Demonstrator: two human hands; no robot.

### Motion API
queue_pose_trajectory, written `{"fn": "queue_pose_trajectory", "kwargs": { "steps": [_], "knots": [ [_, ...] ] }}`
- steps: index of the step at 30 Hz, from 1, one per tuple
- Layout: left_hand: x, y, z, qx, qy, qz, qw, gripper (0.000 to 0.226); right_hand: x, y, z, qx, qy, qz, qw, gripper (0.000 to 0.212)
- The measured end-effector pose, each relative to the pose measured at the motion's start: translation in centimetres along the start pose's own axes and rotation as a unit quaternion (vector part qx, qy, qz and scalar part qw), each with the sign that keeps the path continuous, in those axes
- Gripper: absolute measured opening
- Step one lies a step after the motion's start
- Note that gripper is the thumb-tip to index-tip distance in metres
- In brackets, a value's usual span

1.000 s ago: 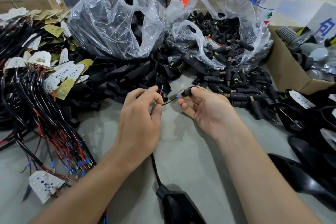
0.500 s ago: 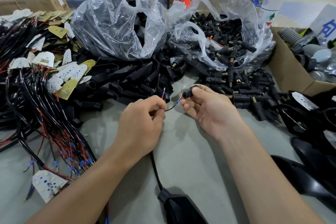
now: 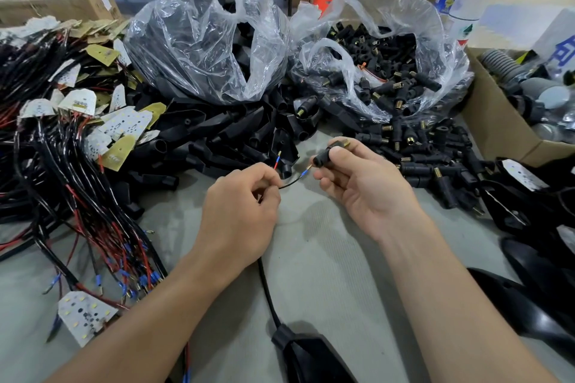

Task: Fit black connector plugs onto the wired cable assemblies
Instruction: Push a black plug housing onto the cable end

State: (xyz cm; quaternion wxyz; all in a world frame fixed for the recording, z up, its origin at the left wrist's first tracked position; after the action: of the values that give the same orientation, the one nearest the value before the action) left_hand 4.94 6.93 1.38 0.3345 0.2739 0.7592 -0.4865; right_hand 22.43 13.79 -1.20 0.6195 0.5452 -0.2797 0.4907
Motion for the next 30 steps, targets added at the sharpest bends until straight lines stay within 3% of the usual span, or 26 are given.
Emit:
{"fn": "queue_pose_trajectory", "kwargs": {
  "steps": [5, 17, 24, 30],
  "knots": [
    [0.3, 0.1, 0.0, 0.005, -0.01, 0.013, 1.0, 0.019, 0.0, -0.4, -0.1, -0.022, -0.008, 0.007, 1.0, 0.014],
    [-0.4, -0.1, 0.0, 0.002, 0.023, -0.032, 0.999, 0.017, -0.2, 0.7, 0.2, 0.033, 0.007, 0.018, 0.999, 0.012],
    [0.2, -0.1, -0.2, 0.004, 0.004, 0.004, 1.0, 0.017, 0.3, -0.5, 0.1, -0.039, -0.024, -0.007, 0.999, 0.016],
    [0.1, -0.1, -0.1, 0.005, 0.012, 0.007, 1.0, 0.02, 0.0, 0.6, 0.4, 0.014, -0.022, 0.073, 0.997, 0.013]
  ]
}}
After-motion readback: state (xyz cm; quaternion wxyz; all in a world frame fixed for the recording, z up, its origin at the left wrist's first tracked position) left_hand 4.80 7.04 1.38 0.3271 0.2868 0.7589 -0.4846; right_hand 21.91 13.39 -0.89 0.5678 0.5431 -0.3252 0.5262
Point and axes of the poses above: each hand's wrist, its own z-axis away from the middle knuckle, its own y-axis out of the palm, x = y × z, the point moved 8 cm from there along -z, towards the middle knuckle, and after that the axes turned 5 degrees about z, right-handed, at the moved point
